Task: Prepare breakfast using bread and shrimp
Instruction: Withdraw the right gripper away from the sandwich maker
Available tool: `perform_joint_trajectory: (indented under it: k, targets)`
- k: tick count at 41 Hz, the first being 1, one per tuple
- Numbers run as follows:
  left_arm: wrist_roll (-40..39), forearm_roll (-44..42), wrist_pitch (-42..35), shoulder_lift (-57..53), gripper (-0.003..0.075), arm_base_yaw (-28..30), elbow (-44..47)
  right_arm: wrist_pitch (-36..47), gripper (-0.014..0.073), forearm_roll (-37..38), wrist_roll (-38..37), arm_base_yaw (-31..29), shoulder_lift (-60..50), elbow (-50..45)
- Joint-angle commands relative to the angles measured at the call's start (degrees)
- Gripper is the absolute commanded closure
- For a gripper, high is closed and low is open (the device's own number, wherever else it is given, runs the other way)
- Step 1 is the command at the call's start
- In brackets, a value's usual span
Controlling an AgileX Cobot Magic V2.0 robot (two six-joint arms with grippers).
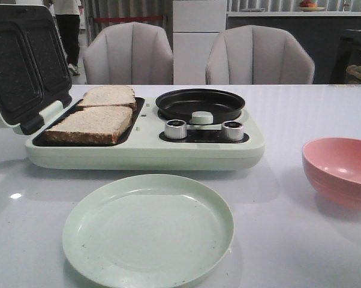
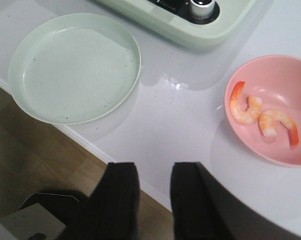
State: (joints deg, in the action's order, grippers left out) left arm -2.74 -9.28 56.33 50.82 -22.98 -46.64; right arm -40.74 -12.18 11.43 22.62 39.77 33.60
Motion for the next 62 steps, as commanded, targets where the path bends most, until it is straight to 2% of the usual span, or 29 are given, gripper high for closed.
perform_joint_trajectory:
  k: [1, 6, 9, 20, 26, 40, 48, 62]
  targets:
    - [-1.3, -0.8, -2.1, 5.4, 0.0393, 1.9, -2.1, 3.8, 0.0287, 0.0, 0.0, -0.2, -0.3, 1.5]
    - [-1.3, -0.7, -2.3, 11.9, 0.0394, 8.4, -3.1, 3.8, 0.0287, 0.0, 0.0, -0.2, -0.3, 1.5]
    - [-1.2, 0.6, -2.6, 15.1, 0.0423, 13.7, -4.5, 3.8, 0.0287, 0.0, 0.0, -0.2, -0.3, 1.5]
    - [9.9, 15.3, -6.7, 19.6, 0.0625, 31.2, -14.2, 3.8, 0.0287, 0.0, 0.0, -0.2, -0.3, 1.5]
    - [11.6, 19.9, -9.6, 23.7, 0.0622, 36.7, -20.6, 3.8, 0.0287, 0.0, 0.0, -0.2, -0.3, 1.5]
    - [13.1, 30.2, -12.1, 37.4, 0.0622, 38.2, -35.5, 3.8, 0.0287, 0.0, 0.0, -0.2, -0.3, 1.5]
    - [19.5, 41.5, -11.0, 43.9, 0.0622, 38.2, -42.0, 3.8, 0.0287, 0.0, 0.0, -0.2, -0.3, 1.5]
    - [23.6, 48.8, -7.5, 47.5, 0.0622, 36.8, -44.7, 3.8, 0.0287, 0.0, 0.0, -0.2, -0.3, 1.5]
